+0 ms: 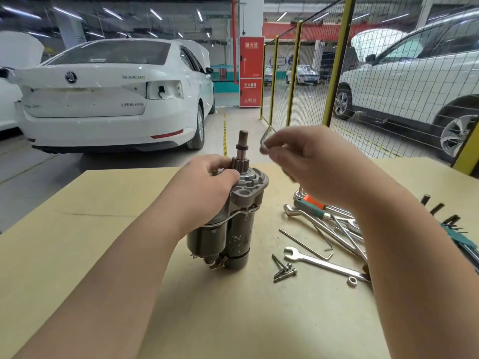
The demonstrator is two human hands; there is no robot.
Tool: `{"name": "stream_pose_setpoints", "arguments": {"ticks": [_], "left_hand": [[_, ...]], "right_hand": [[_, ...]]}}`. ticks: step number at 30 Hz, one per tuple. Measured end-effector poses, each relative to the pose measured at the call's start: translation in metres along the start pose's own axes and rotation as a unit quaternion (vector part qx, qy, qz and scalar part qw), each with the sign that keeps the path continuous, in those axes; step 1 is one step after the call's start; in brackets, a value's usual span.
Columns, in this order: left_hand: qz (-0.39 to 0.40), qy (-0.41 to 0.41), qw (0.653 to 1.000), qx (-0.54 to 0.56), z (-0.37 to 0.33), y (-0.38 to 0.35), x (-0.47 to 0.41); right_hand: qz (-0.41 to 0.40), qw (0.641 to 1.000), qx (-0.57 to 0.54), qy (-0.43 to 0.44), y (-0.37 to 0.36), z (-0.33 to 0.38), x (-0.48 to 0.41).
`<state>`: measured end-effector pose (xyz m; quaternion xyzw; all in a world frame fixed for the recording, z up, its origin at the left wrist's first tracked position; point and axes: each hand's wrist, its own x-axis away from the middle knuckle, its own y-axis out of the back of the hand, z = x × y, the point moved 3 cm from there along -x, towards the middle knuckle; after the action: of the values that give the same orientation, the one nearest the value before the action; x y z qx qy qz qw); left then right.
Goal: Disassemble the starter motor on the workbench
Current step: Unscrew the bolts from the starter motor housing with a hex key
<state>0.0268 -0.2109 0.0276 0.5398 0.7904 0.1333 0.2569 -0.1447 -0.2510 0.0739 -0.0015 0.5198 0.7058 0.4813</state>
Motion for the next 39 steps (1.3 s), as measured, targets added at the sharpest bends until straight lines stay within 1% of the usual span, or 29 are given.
{"name": "stream_pose_setpoints", "arguments": {"ticks": [2, 4, 10, 15, 22, 26, 30, 32, 35, 39], "left_hand": [[-0.001, 0.0, 1.0, -0.011, -0.002, -0.003, 0.002], [-0.01, 0.0, 1.0, -0.024, -0.004, -0.004, 0.003], [-0.027, -0.005, 0.999, -0.036, -0.005, -0.004, 0.004], [-0.032, -0.005, 0.999, -0.043, -0.007, -0.005, 0.004], [-0.043, 0.003, 0.997, -0.057, -0.008, -0.007, 0.005], [-0.046, 0.003, 0.996, -0.079, -0.009, -0.011, 0.005], [-0.036, 0.005, 0.996, -0.082, -0.008, -0.012, 0.004], [-0.033, 0.001, 0.996, -0.083, -0.009, -0.012, 0.004], [-0.027, -0.008, 0.996, -0.082, -0.007, -0.011, 0.005], [-0.018, -0.021, 0.999, -0.042, -0.008, -0.006, 0.006]], "right_hand": [[0.032, 0.998, 0.052, -0.008, -0.002, 0.0, 0.002], [0.033, 0.995, 0.093, -0.015, -0.003, 0.001, 0.001], [0.028, 0.995, 0.093, -0.014, -0.011, 0.002, -0.002], [0.006, 0.996, 0.085, -0.014, -0.011, 0.004, -0.002], [0.002, 0.979, 0.198, -0.048, -0.016, 0.01, -0.005], [0.053, 0.962, 0.261, -0.055, -0.014, 0.023, -0.018], [0.156, 0.951, 0.258, -0.069, -0.008, 0.036, -0.029], [0.189, 0.933, 0.299, -0.063, -0.009, 0.04, -0.034], [0.194, 0.907, 0.373, -0.005, -0.011, 0.044, -0.035], [0.207, 0.912, 0.349, 0.061, -0.005, 0.045, -0.031]]}}
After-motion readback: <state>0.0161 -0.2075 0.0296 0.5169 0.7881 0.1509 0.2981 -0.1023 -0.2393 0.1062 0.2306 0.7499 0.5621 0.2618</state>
